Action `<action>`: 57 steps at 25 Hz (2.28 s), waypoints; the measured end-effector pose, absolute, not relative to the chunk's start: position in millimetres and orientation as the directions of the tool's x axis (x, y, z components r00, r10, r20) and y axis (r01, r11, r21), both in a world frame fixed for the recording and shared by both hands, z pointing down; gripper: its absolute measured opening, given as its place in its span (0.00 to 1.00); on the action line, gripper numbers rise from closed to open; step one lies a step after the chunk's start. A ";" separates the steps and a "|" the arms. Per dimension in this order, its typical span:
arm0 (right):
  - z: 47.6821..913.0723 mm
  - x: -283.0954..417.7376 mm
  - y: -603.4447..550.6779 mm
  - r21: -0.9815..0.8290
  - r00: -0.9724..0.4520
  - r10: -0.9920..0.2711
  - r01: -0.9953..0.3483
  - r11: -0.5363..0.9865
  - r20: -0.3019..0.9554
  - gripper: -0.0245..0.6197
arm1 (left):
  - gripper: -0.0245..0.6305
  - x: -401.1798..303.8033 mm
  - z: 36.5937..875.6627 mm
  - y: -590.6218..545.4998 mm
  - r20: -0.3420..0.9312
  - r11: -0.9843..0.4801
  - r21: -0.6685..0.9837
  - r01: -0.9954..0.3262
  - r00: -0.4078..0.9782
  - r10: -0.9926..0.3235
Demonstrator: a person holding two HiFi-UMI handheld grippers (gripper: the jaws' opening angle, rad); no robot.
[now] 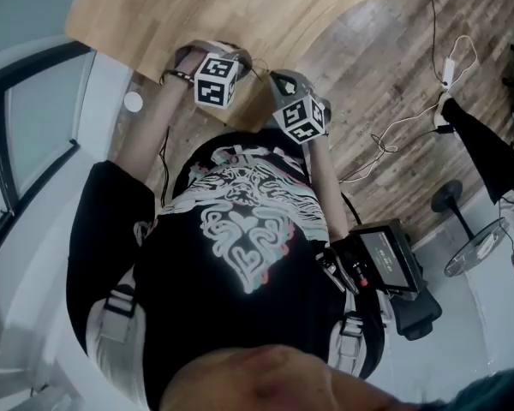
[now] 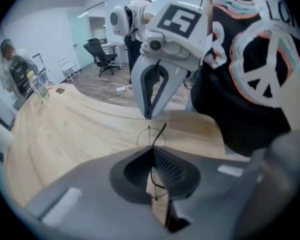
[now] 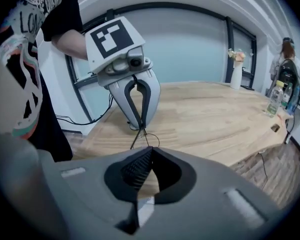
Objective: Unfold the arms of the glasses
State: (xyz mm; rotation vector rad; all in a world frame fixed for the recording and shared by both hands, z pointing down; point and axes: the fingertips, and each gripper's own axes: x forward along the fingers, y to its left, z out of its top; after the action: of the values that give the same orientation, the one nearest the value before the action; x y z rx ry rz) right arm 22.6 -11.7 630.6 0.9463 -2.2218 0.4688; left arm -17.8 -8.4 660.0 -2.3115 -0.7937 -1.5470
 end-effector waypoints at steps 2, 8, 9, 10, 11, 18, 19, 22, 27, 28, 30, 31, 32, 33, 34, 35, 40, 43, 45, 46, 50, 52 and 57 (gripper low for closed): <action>633.0 21.3 -13.2 -0.052 -0.513 -0.486 -0.723 0.689 0.708 0.04 | 0.02 -16.1 652.0 -5.3 0.887 -0.848 0.115 0.518 0.331 0.323; 633.1 13.2 -13.0 0.014 -0.524 -0.433 -0.625 0.780 0.733 0.04 | 0.02 -19.5 644.0 0.0 0.849 -0.873 0.141 0.467 0.397 0.350; 634.7 11.7 -11.3 0.023 -0.524 -0.419 -0.604 0.797 0.742 0.04 | 0.02 -19.6 642.1 0.7 0.839 -0.878 0.146 0.457 0.413 0.355; 636.8 10.2 -9.4 0.030 -0.523 -0.403 -0.583 0.812 0.751 0.04 | 0.02 -19.2 639.5 0.9 0.826 -0.883 0.151 0.444 0.434 0.359; 639.1 8.9 -7.5 0.037 -0.520 -0.387 -0.561 0.827 0.762 0.04 | 0.02 -18.4 636.1 0.5 0.812 -0.890 0.155 0.428 0.458 0.362; 641.3 0.8 -5.6 0.063 -0.514 -0.355 -0.501 0.863 0.781 0.04 | 0.02 -12.5 607.5 -2.9 0.673 -0.918 0.180 0.353 0.636 0.377; 640.2 -0.3 -7.6 0.070 -0.514 -0.360 -0.499 0.864 0.779 0.04 | 0.02 -13.0 605.9 -1.9 0.661 -0.918 0.176 0.356 0.648 0.378; 637.5 -4.3 -13.4 0.087 -0.515 -0.363 -0.483 0.872 0.777 0.04 | 0.02 -13.6 602.0 0.2 0.637 -0.921 0.147 0.361 0.678 0.368; 637.4 -14.3 -17.0 0.111 -0.500 -0.320 -0.403 0.908 0.805 0.04 | 0.02 -15.1 596.5 4.7 0.612 -0.924 0.143 0.355 0.702 0.365; 638.6 -16.2 -16.6 0.110 -0.493 -0.303 -0.382 0.918 0.816 0.11 | 0.02 -15.5 595.9 5.5 0.611 -0.924 0.141 0.354 0.704 0.363; 641.8 -19.3 -16.1 0.108 -0.477 -0.273 -0.344 0.933 0.835 0.13 | 0.02 -16.6 595.0 6.0 0.609 -0.925 0.139 0.354 0.706 0.362; 643.1 -20.5 -16.6 0.109 -0.471 -0.263 -0.328 0.938 0.842 0.13 | 0.02 -17.0 594.9 5.8 0.608 -0.925 0.138 0.354 0.707 0.362; 644.1 -21.5 -17.3 0.111 -0.465 -0.255 -0.314 0.943 0.848 0.13 | 0.02 -17.1 594.7 5.2 0.606 -0.925 0.138 0.354 0.709 0.362; 644.9 -22.2 -18.2 0.114 -0.460 -0.249 -0.302 0.947 0.852 0.13 | 0.02 -16.8 594.3 4.4 0.603 -0.925 0.138 0.353 0.711 0.361; 645.5 -22.7 -18.7 0.115 -0.456 -0.242 -0.289 0.950 0.857 0.13 | 0.02 -16.4 593.8 3.6 0.601 -0.926 0.138 0.352 0.713 0.360; 646.2 -23.3 -18.8 0.114 -0.452 -0.234 -0.277 0.954 0.861 0.13 | 0.02 -16.1 593.2 3.0 0.598 -0.927 0.138 0.350 0.716 0.360; 651.5 -27.3 -17.9 0.100 -0.433 -0.190 -0.222 0.970 0.881 0.13 | 0.02 -16.9 591.9 -1.4 0.584 -0.927 0.142 0.346 0.727 0.361; 655.3 -28.6 -14.7 0.085 -0.422 -0.167 -0.206 0.975 0.891 0.13 | 0.02 -19.3 593.1 0.8 0.582 -0.925 0.144 0.351 0.726 0.366; 655.5 -29.8 -15.3 0.084 -0.417 -0.161 -0.197 0.977 0.894 0.12 | 0.02 -20.9 593.3 2.0 0.579 -0.924 0.147 0.352 0.727 0.369; 655.5 -30.5 -16.1 0.085 -0.415 -0.159 -0.193 0.978 0.896 0.12 | 0.02 -21.5 593.5 2.0 0.578 -0.924 0.147 0.352 0.727 0.369; 660.0 -32.4 -15.9 0.087 -0.400 -0.148 -0.166 0.982 0.905 0.09 | 0.02 -22.8 595.2 -0.1 0.576 -0.929 0.142 0.343 0.735 0.359; 661.7 -33.8 -15.6 0.089 -0.390 -0.144 -0.157 0.984 0.909 0.08 | 0.02 -24.8 594.6 -1.7 0.572 -0.933 0.138 0.332 0.742 0.349; 659.3 -36.8 -13.9 0.070 -0.387 -0.120 -0.140 0.988 0.914 0.07 | 0.02 -31.0 591.8 -5.2 0.567 -0.944 0.144 0.298 0.757 0.325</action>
State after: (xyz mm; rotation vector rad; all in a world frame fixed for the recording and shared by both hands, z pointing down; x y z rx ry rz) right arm -36.8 -13.9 659.3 0.1848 -1.9731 0.0221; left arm -31.0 -5.2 591.8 -2.9857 -0.5302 -0.9772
